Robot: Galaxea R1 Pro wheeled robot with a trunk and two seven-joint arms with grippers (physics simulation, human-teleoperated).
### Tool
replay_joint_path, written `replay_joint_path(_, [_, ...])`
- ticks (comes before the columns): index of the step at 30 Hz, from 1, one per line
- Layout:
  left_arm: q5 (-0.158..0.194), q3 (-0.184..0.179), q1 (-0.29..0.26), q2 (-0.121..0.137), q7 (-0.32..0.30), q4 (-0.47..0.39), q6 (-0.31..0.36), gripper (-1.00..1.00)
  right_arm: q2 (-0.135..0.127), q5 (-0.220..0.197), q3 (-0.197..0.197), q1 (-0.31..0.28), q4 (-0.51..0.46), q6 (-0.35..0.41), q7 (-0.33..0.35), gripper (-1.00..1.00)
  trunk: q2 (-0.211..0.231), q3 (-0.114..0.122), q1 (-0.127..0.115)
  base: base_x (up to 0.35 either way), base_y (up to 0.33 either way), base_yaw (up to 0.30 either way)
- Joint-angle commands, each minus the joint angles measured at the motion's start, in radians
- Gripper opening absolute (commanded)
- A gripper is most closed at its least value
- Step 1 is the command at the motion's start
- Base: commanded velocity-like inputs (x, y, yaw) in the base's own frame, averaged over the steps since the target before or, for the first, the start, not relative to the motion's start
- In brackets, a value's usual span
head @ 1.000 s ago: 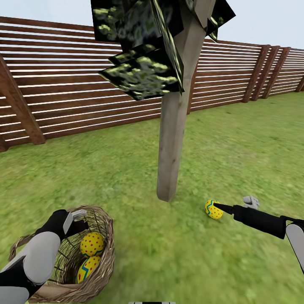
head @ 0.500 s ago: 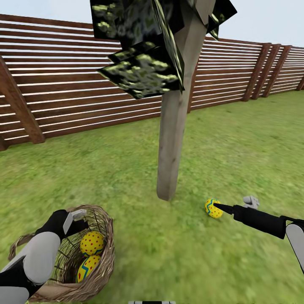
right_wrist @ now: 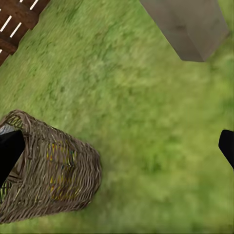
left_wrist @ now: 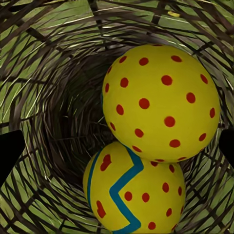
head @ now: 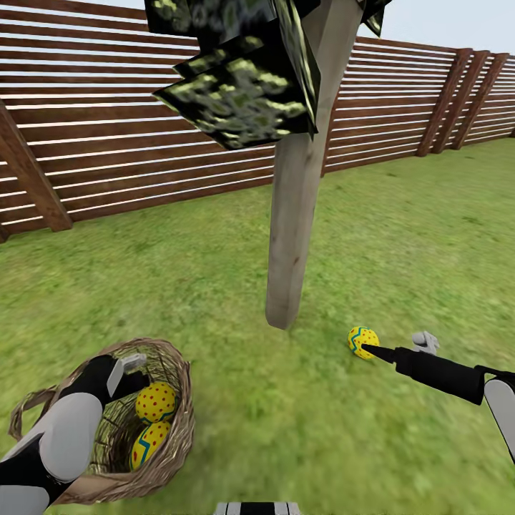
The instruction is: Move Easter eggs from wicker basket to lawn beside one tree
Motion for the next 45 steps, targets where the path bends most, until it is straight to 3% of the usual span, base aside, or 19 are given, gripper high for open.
replay_joint_path(1, [0.001,0.005,-0.001,-0.001,0.002,-0.001,0.001,1.00,0.000,0.007,-0.001,-0.001,0.000,0.004,0.009,1.00,0.000,-0.001,0.000,0.000,0.000,0.000])
replay_joint_path(10, [0.001,-0.012,0.000,-0.001,0.002,0.000,-0.015,1.00,0.000,0.007,-0.001,-0.001,0.000,0.004,0.009,1.00,0.000,-0.001,0.000,0.000,0.000,0.000])
replay_joint_path(25, [0.001,-0.023,0.001,-0.001,0.002,0.003,-0.045,1.00,0.000,0.007,-0.001,-0.001,0.000,0.004,0.009,1.00,-0.004,-0.059,0.007,0.000,0.000,0.000])
replay_joint_path(39, [0.001,-0.035,0.002,0.000,-0.001,0.000,-0.090,1.00,0.000,0.007,-0.001,-0.001,0.000,0.004,0.009,1.00,-0.004,-0.059,0.007,0.000,0.000,0.000])
replay_joint_path(45, [0.001,-0.039,0.002,0.006,-0.080,0.001,-0.098,1.00,0.000,0.007,-0.001,-0.001,0.000,0.004,0.009,1.00,-0.004,-0.059,0.007,0.000,0.000,0.000])
